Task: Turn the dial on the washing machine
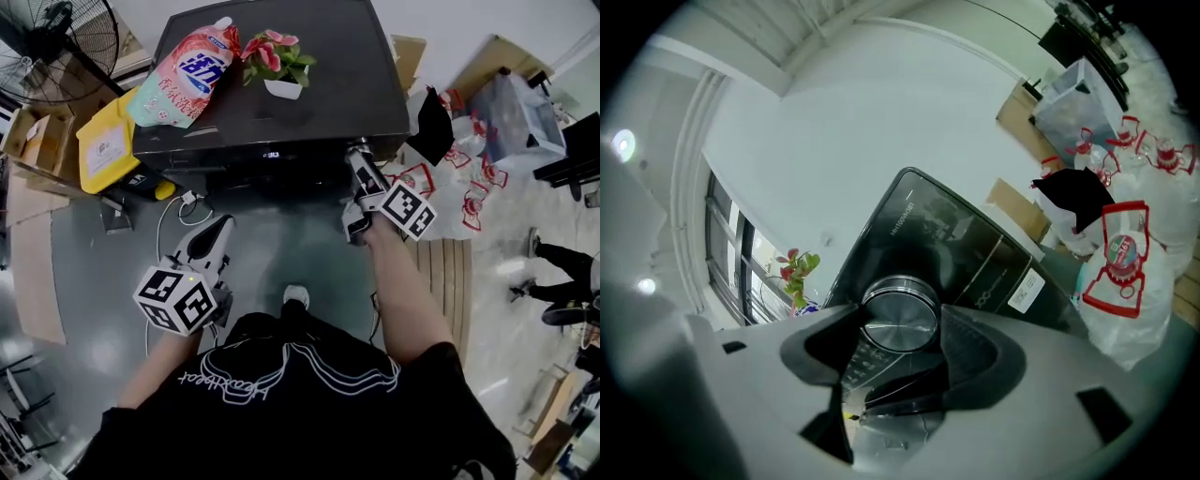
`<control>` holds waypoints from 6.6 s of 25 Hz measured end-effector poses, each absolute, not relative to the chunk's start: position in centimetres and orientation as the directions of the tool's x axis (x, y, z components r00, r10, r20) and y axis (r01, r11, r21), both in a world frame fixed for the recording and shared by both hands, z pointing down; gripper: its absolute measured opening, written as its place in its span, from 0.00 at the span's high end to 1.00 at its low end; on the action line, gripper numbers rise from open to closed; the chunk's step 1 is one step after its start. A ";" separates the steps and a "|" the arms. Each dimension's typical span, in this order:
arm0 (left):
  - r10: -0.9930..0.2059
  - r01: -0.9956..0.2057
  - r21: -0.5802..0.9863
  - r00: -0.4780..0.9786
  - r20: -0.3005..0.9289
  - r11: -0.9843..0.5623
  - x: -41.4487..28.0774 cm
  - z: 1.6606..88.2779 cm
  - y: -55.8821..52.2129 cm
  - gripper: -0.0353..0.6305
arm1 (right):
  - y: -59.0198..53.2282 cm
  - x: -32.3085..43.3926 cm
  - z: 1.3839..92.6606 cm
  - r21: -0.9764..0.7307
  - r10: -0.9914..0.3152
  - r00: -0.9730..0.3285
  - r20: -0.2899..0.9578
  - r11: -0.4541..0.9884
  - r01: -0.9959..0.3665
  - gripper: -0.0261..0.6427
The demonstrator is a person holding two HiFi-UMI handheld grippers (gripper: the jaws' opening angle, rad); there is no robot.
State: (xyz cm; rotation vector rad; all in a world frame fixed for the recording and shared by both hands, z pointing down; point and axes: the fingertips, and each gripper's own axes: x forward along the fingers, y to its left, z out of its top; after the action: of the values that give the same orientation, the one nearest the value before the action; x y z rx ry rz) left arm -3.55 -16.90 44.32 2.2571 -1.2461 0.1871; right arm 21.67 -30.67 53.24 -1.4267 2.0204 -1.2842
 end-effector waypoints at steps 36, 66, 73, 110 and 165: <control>-0.723 -0.823 0.398 0.555 0.412 -0.405 -3.4 45.8 -15.8 0.94 | -29.3 21.8 51.5 -0.616 -0.872 -0.427 0.238 0.204 -0.761 0.45; -0.765 -0.857 0.392 0.490 0.419 -0.334 -6.9 46.1 -15.5 0.94 | -30.6 18.9 52.7 0.674 -0.940 -0.076 0.334 0.294 -0.677 0.52; -0.775 -0.866 0.385 0.471 0.421 -0.318 -7.5 45.9 -15.0 0.94 | -30.6 19.0 52.7 0.672 -0.941 -0.070 0.332 0.288 -0.683 0.56; -0.787 -0.856 0.422 0.472 0.397 -0.300 -7.5 44.9 -14.7 0.94 | -30.9 19.8 52.2 0.251 -0.914 -0.179 0.365 0.281 -0.926 0.54; -0.755 -0.842 0.419 0.510 0.412 -0.340 -5.3 45.5 -16.8 0.94 | -31.3 21.8 52.7 -0.715 -0.874 -0.419 0.245 0.129 -0.687 0.54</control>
State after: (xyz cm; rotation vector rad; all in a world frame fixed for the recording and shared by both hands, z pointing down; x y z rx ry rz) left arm -5.27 -16.85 45.47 2.1638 -1.2995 0.1913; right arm 21.82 -31.31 52.71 -1.5389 2.1720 -1.1663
